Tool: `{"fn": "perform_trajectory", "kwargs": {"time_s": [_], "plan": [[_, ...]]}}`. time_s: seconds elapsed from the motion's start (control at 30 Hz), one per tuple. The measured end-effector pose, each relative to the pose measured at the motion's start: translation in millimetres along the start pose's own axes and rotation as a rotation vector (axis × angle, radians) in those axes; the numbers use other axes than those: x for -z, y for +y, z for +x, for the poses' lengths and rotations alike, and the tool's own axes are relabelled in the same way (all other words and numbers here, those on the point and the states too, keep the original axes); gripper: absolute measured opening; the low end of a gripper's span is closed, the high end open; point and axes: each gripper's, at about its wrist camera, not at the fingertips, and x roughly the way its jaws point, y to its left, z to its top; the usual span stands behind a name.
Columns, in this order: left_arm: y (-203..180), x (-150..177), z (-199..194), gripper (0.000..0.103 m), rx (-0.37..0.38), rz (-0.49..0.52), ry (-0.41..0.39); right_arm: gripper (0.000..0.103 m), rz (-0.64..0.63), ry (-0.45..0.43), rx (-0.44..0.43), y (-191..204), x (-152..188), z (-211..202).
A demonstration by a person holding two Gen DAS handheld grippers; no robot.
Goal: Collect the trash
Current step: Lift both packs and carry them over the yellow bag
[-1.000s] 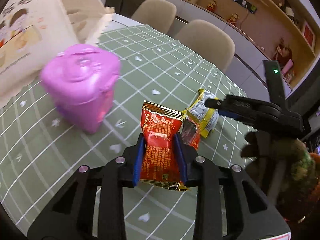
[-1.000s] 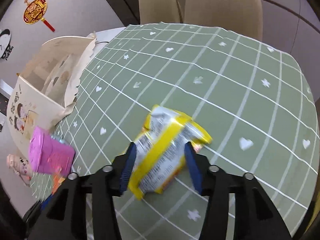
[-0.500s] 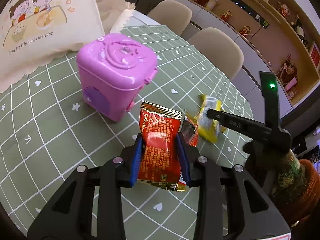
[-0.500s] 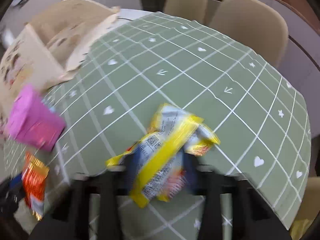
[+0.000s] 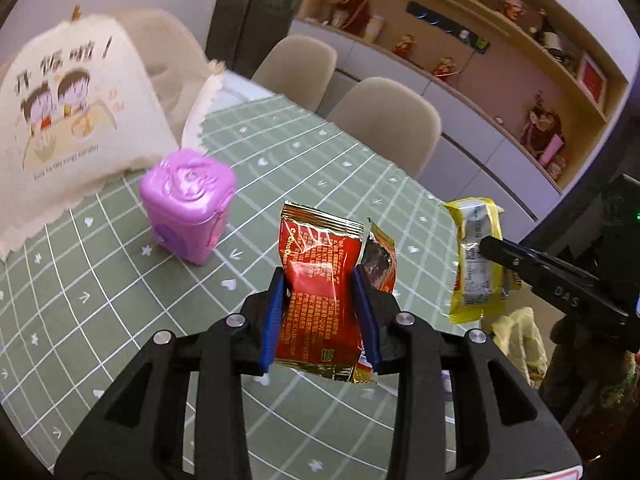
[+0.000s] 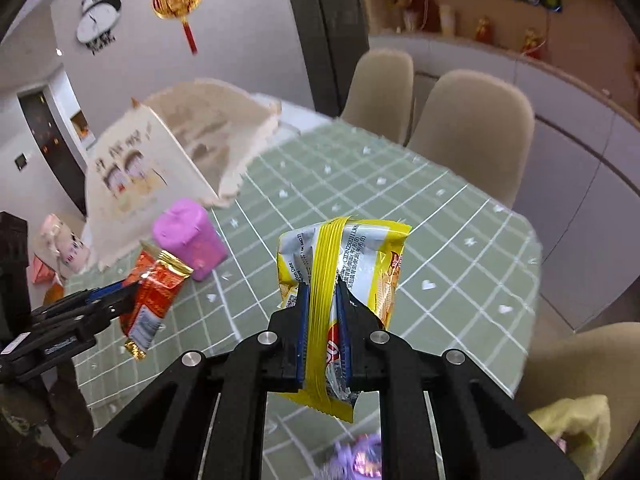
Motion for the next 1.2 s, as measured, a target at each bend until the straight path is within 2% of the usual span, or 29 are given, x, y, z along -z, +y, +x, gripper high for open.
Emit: {"fn": "perform_trajectory", "kwargs": {"time_s": [0.23,0.47,0.8,0.93,1.2], "plan": [[-54.3,5.2,-28.7,0.032,0.041,0.082,-0.042,0.014,0.031,-0.091,0.030,-22.0,30.2,-75.6],[-117.5,13.5,-26.7,0.033,0.125,0.130,-0.031,0.014,0.040,-0.146,0.106,-64.0,63.4,-133.9],[-237.9,50.1,5.5,0.033,0.267,0.241,0.059,0.014,0.099,-0.178,0.223,-151.8,106.6,-204.6],[-278.3,69.5,28.1,0.034,0.304,0.290,0.111,0.014,0.098,-0.172,0.259,-180.1,120.2,-217.1],[-320.5,97.9,76.8,0.034,0.321,0.308,0.210,0.014,0.115,-0.133,0.272,-223.3,143.2,-218.5]]}}
